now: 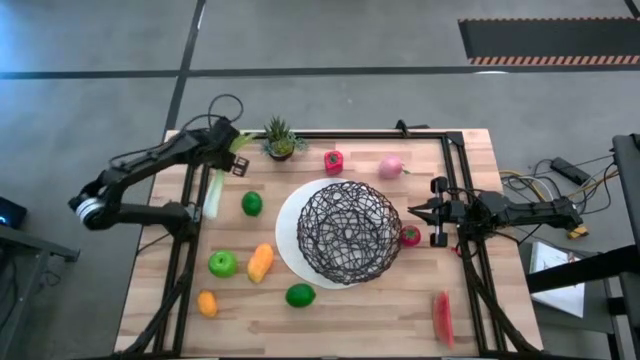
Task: Build produce basket
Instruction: Put the green celery into the wire basket
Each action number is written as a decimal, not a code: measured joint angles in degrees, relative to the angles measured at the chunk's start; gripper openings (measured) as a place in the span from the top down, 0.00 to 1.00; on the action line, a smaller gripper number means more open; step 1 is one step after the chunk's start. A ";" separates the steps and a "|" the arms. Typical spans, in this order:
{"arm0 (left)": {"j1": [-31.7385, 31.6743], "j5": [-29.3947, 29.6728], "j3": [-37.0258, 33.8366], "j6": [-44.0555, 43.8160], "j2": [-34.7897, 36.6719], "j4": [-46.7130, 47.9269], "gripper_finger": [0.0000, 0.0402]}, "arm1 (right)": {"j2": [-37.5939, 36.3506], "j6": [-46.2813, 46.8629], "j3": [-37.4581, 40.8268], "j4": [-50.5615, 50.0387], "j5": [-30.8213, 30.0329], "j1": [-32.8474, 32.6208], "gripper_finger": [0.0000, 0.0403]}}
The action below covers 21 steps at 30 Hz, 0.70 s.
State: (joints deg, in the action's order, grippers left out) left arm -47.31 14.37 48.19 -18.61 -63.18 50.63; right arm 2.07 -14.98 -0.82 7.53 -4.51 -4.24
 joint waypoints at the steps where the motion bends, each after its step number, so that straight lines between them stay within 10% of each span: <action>1: 0.02 -0.15 0.59 0.05 1.35 0.07 0.87 | 0.00 0.00 0.00 0.00 0.00 0.01 0.97; 11: 4.93 -3.21 10.25 3.02 9.16 -0.24 0.87 | 0.00 0.00 0.00 0.00 0.00 0.01 0.97; 21: 28.33 -3.20 21.95 5.49 2.09 -10.41 0.88 | 0.00 0.00 0.00 0.00 0.00 0.01 0.97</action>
State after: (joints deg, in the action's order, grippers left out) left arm -18.98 11.16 70.14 -13.12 -61.09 40.22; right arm 2.07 -14.98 -0.82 7.53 -4.51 -4.23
